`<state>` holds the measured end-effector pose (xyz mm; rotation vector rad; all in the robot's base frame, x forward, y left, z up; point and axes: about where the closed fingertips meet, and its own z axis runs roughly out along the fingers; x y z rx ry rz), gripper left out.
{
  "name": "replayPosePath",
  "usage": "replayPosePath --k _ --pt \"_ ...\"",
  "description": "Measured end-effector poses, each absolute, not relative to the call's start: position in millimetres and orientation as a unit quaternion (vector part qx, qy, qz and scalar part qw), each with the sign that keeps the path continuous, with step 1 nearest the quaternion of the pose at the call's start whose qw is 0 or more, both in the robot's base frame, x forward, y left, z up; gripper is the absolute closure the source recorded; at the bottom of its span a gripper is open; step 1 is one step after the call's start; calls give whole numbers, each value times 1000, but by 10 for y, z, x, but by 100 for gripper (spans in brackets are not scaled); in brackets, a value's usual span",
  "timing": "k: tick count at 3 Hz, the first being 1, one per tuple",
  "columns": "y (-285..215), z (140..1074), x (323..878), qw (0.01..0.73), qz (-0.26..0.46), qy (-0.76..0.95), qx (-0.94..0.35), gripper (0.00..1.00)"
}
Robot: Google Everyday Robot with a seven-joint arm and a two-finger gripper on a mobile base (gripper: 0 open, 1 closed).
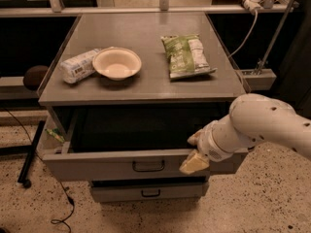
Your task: Open top drawer
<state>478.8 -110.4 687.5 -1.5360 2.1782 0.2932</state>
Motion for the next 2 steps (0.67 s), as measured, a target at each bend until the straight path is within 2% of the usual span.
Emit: replayPosePath --k 1,2 --pt "-1172 6900 4656 231 121 789 -556 0" --pt "-1197 6916 4580 231 130 786 -559 19"
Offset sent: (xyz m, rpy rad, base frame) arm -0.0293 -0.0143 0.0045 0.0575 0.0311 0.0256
